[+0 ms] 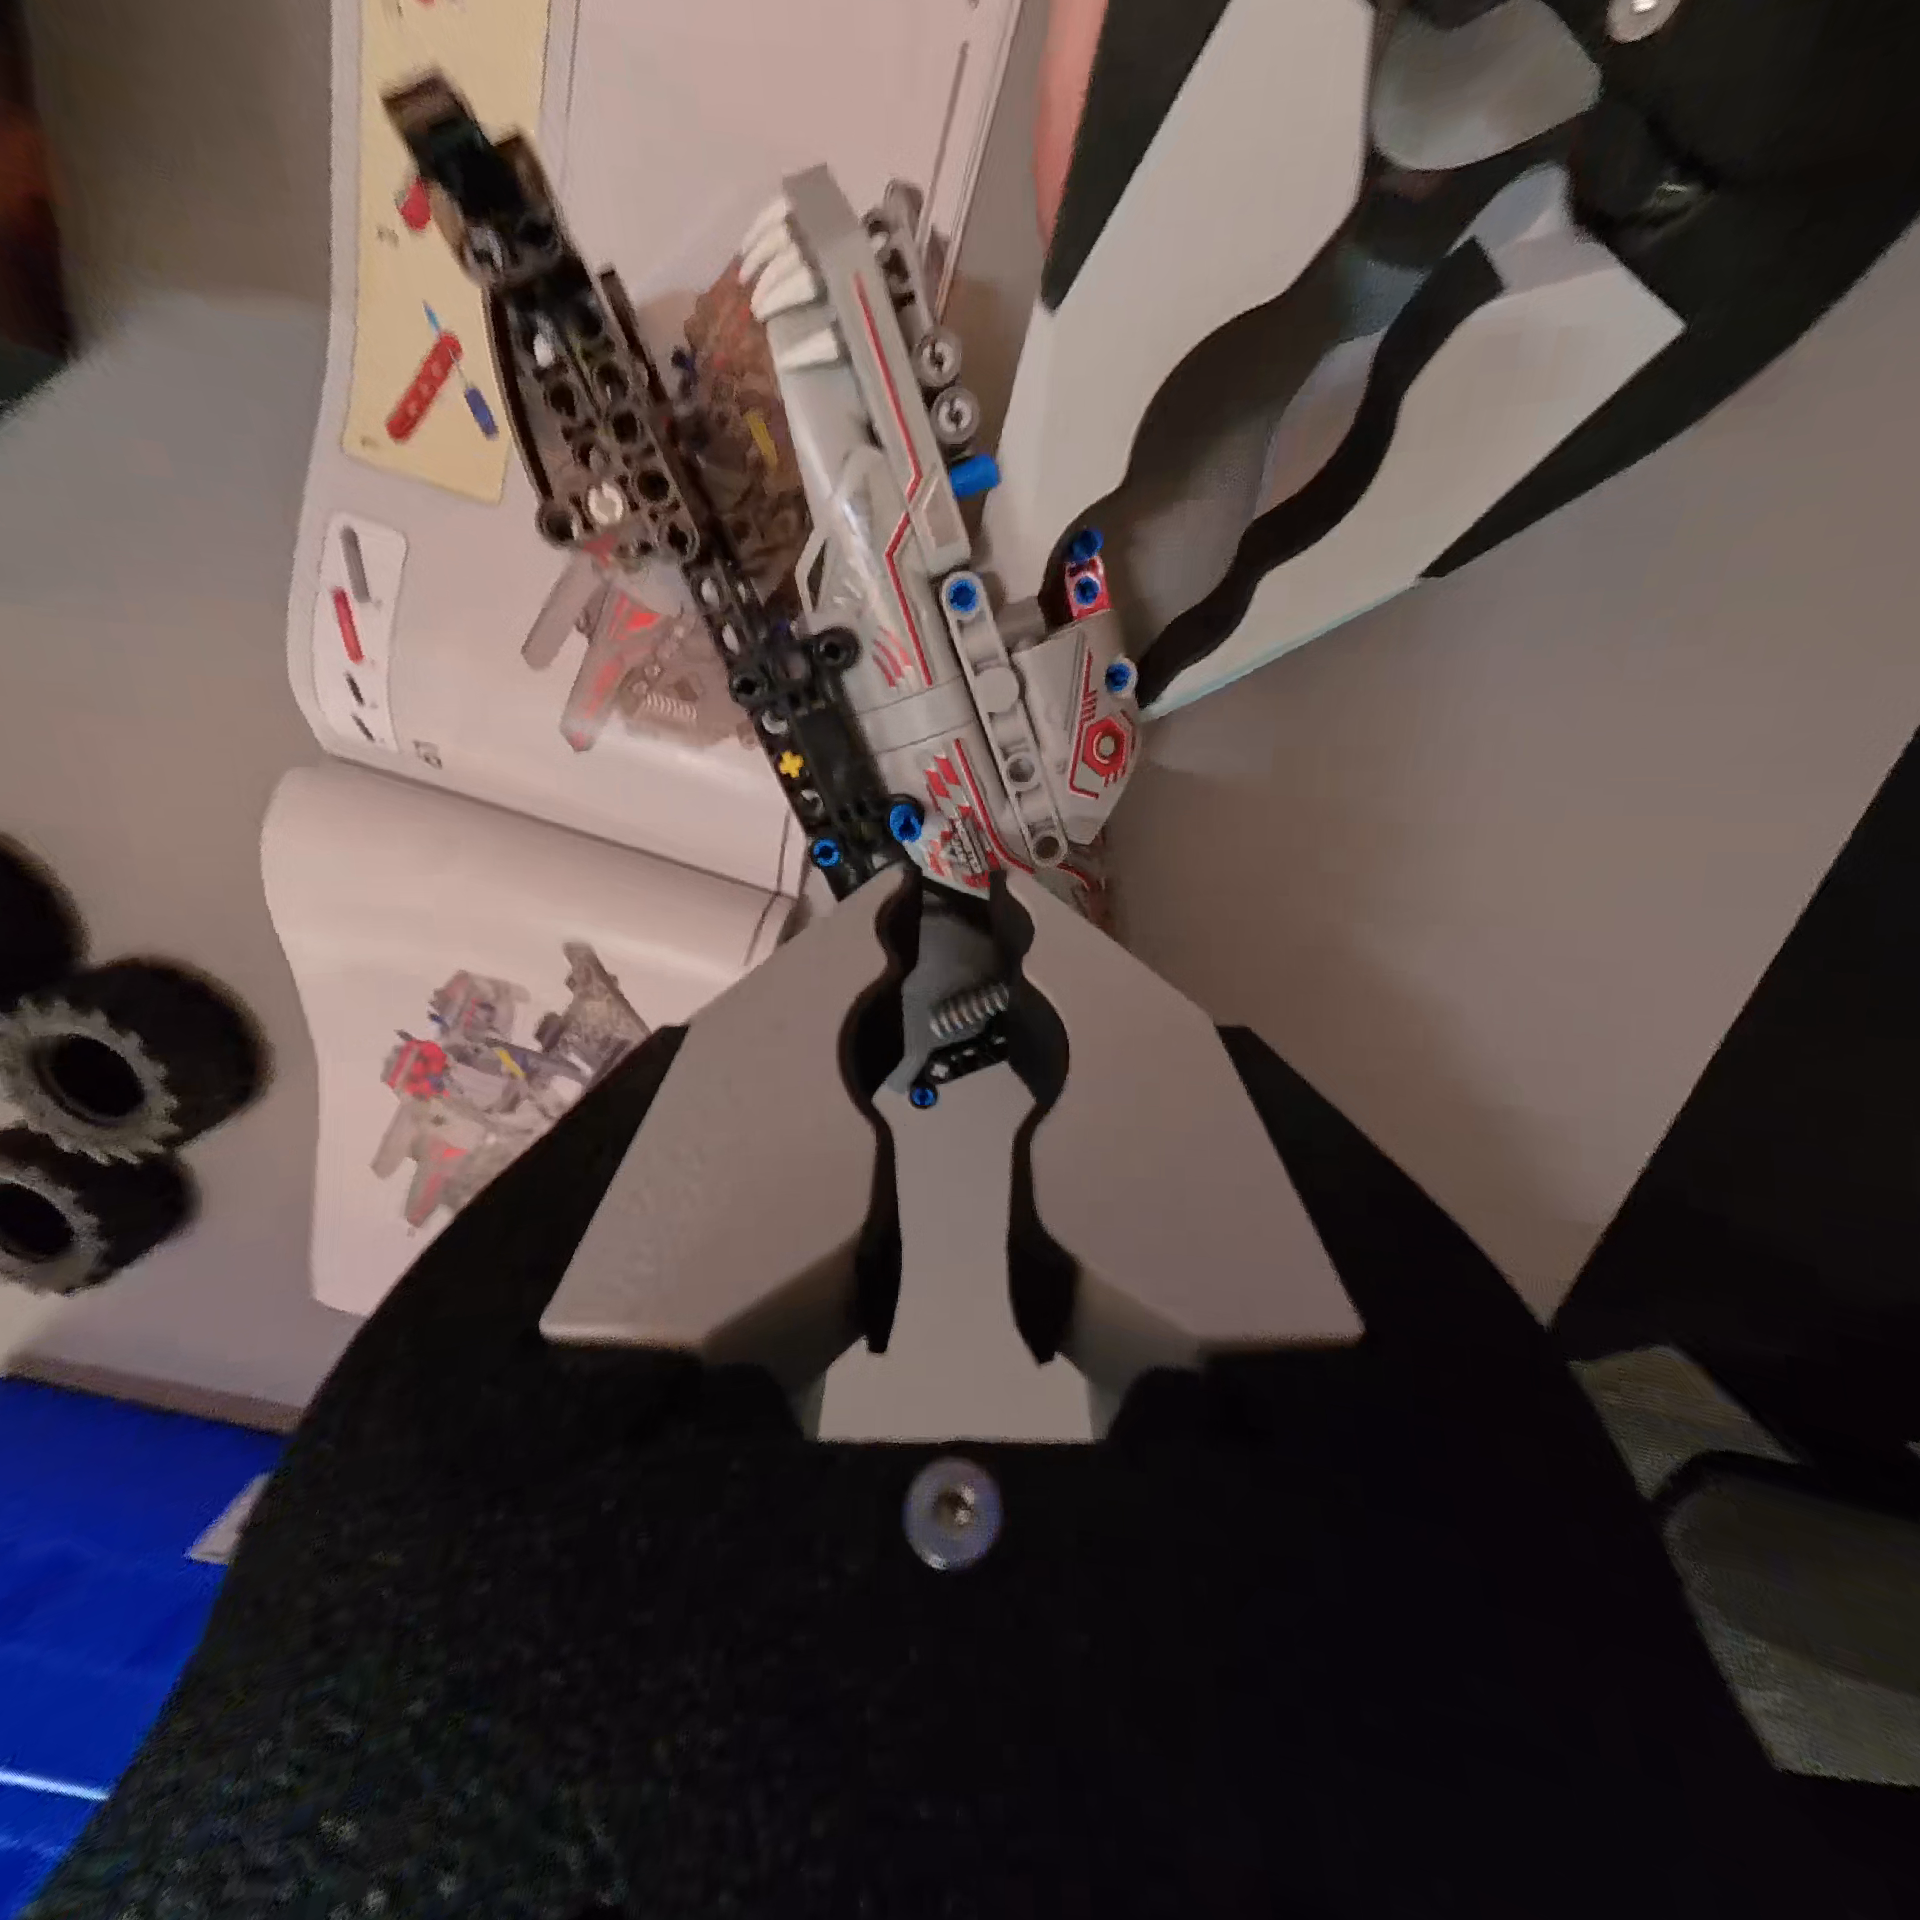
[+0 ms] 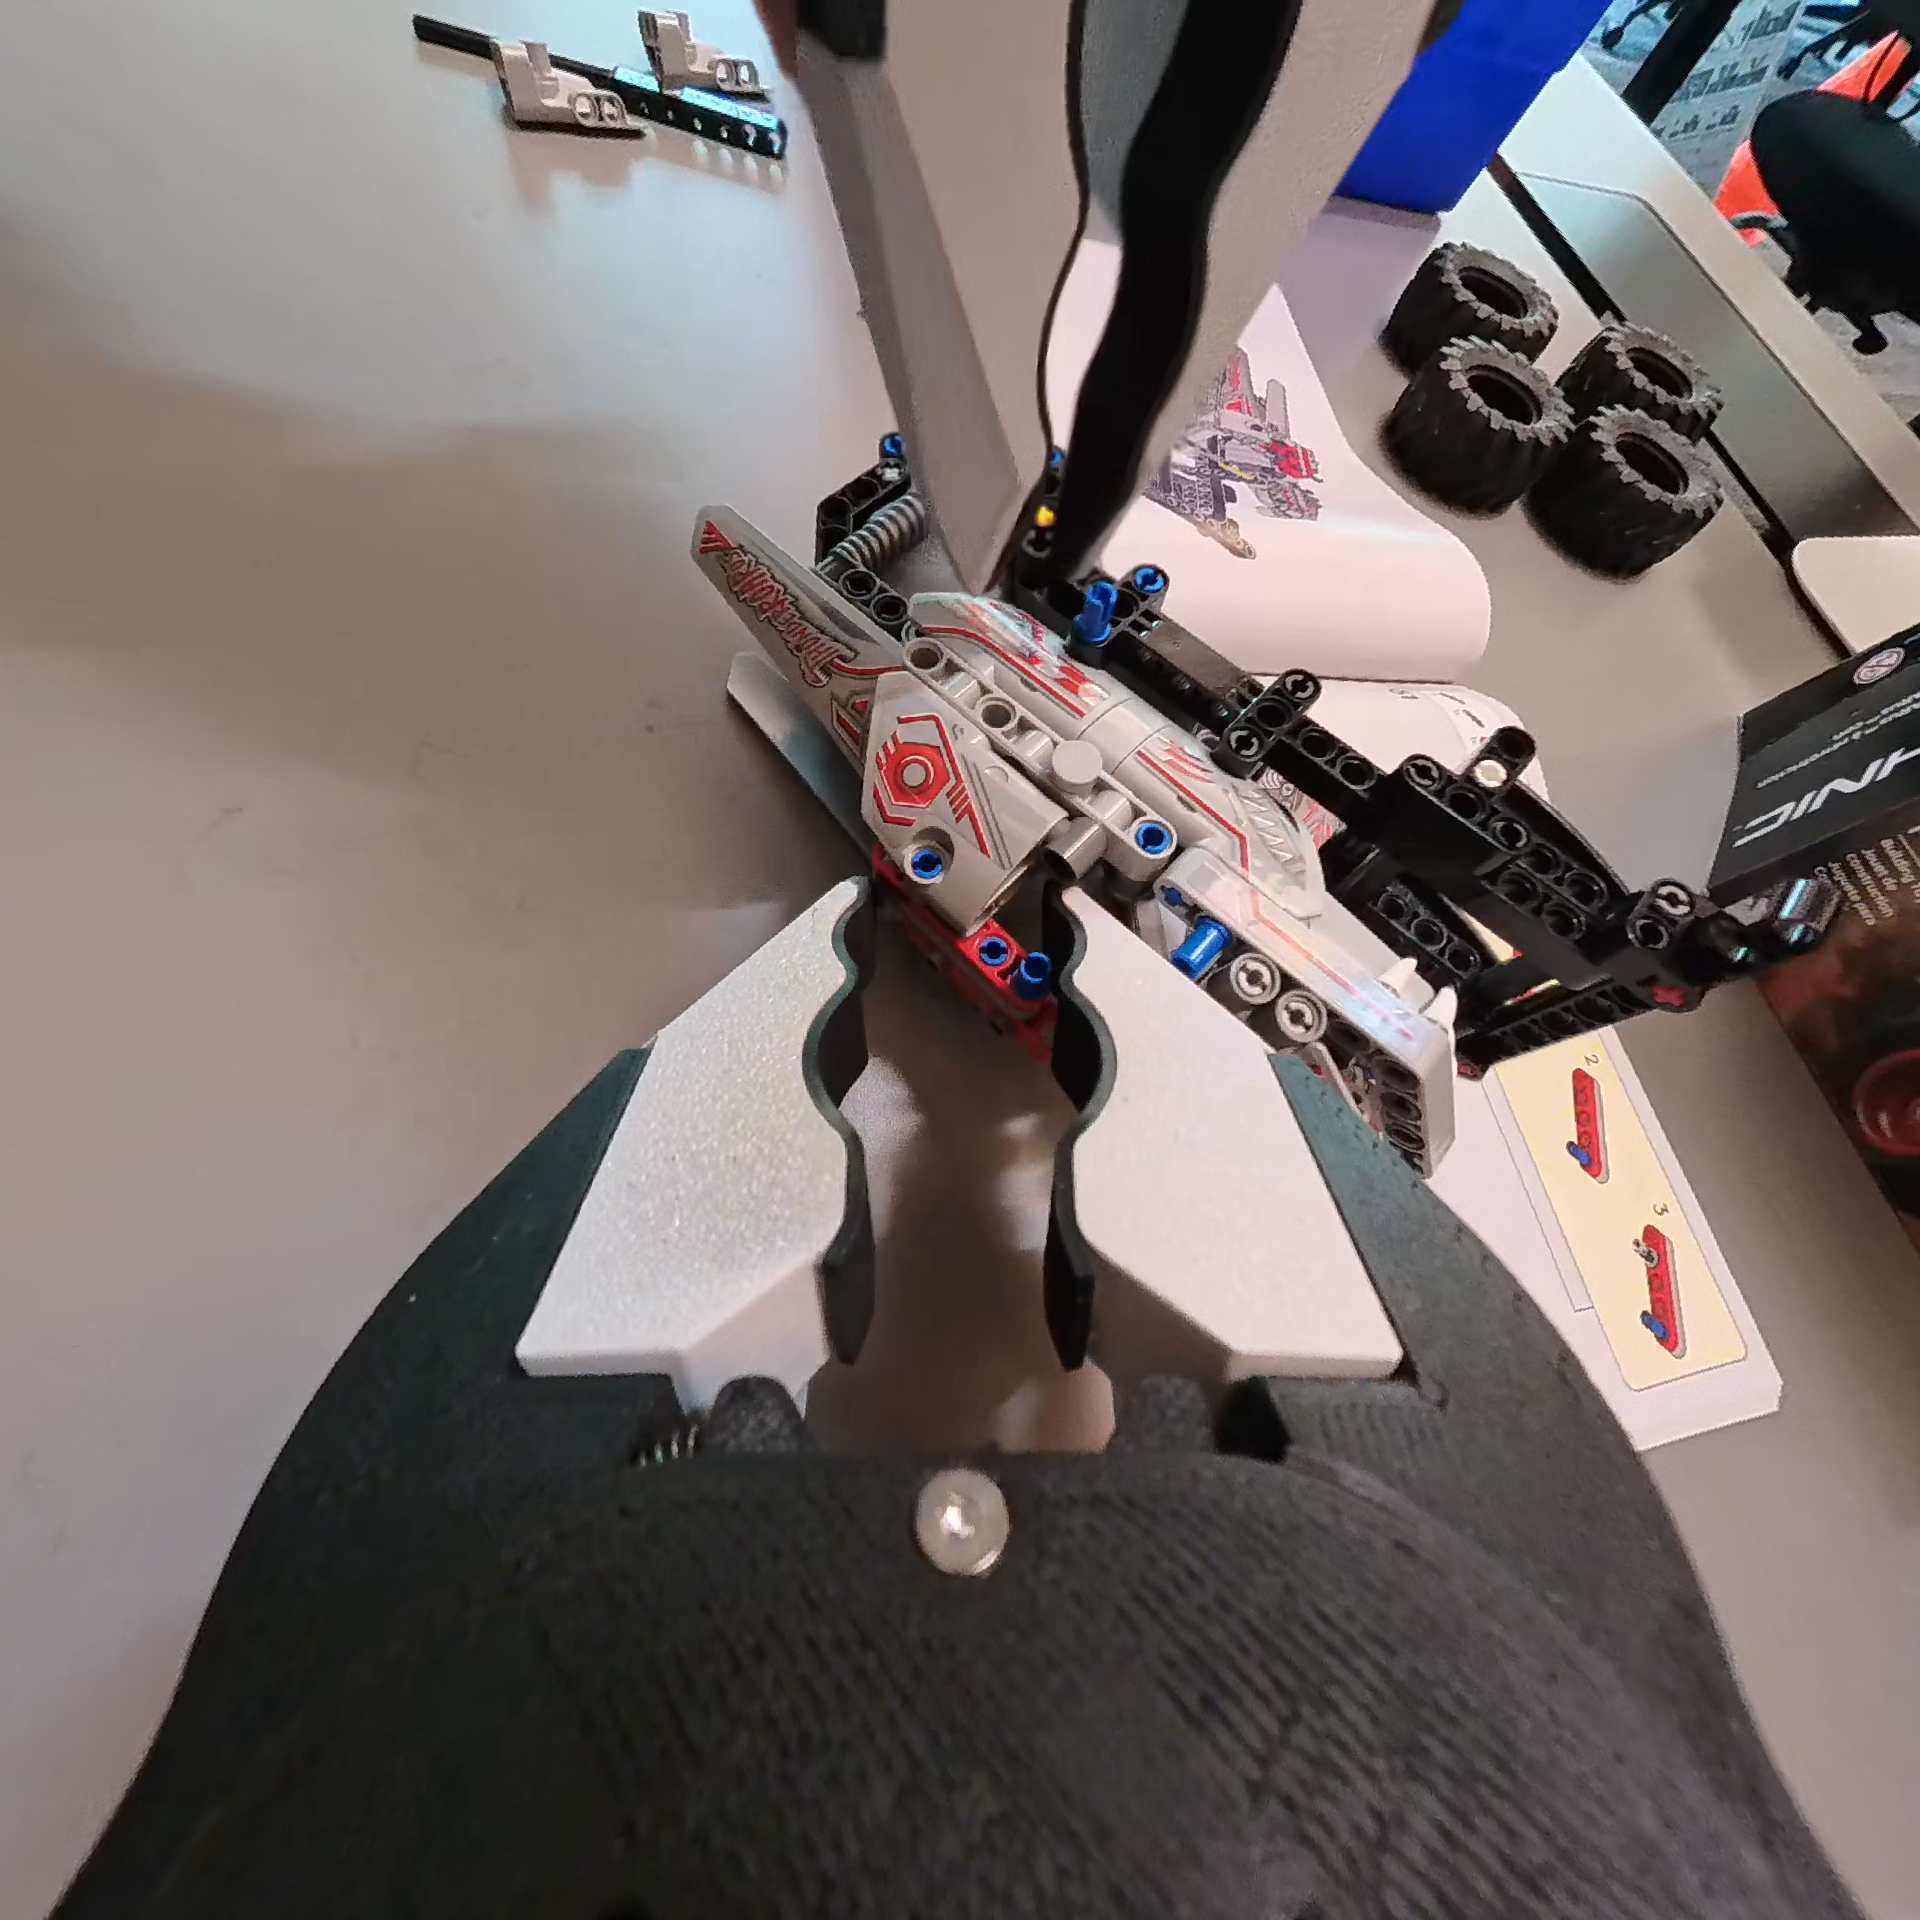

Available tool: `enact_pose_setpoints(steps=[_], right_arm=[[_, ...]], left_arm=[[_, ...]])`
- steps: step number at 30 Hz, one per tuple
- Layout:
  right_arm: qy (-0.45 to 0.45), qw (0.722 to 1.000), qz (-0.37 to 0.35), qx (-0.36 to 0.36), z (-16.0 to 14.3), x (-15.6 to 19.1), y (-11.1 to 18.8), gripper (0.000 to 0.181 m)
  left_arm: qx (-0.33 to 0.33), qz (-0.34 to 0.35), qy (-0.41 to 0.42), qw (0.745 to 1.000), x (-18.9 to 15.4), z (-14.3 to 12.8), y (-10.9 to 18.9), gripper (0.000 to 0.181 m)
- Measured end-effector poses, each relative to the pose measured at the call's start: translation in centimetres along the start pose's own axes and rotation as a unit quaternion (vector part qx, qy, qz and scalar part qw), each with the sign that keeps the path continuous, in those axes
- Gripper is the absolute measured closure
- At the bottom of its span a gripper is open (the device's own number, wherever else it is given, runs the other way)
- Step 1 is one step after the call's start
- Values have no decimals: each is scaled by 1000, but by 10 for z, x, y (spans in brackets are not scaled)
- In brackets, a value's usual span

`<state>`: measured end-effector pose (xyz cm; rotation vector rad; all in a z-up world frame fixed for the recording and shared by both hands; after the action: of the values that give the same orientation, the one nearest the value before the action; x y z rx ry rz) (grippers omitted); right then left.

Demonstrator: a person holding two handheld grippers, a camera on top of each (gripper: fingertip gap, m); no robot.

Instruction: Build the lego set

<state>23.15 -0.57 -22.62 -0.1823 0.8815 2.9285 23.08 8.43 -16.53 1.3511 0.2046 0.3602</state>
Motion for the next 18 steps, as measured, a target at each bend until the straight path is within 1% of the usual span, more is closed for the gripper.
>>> enact_pose_setpoints(steps=[2, 3, 4, 5, 6, 9, 11, 12, 14, 18], right_arm=[[0, 1000, 0, 2, 0, 0, 0, 151], [-1, 1000, 0, 3, 0, 0, 0, 151], [-2, 1000, 0, 4, -1, 0, -1, 151], [-3, 1000, 1, 5, -1, -1, -1, 151], [-3, 1000, 1, 5, -1, -1, -1, 151], [-4, 1000, 0, 8, -1, -1, -2, 151], [-4, 1000, 0, 9, -1, -1, -2, 151], [-5, 1000, 0, 9, -1, -1, -2, 151], [-6, 1000, 0, 10, -1, -1, -2, 151], [-9, 1000, 3, 11, -1, -2, -2, 152]], left_arm=[[-4, 14, -36, 999, 0, 4, 3, 166], [-5, 20, -50, 999, 1, 7, 3, 168], [-5, 25, -58, 998, 3, 9, 3, 174], [-3, 22, -68, 997, 3, 12, 2, 179], [-4, 16, -87, 996, 2, 14, 1, 181], [0, 11, -153, 988, -1, 18, -2, 181], [17, 9, -180, 983, -2, 18, -5, 181], [33, 7, -187, 982, -1, 16, -8, 181], [46, 18, -188, 981, 2, 17, -9, 181], [54, 2, -184, 981, 4, 18, -9, 181]])
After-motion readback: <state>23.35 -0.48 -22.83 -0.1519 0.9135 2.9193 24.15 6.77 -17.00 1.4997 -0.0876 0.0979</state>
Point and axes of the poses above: each gripper's, where its closed fingertips meet, y back along the fingers, z out of its top, x = y × z across the jaws, the point moved 6 cm from there along y, back along the fingers, and after that the axes turned 6 degrees about -y, right-handed, at the moved point
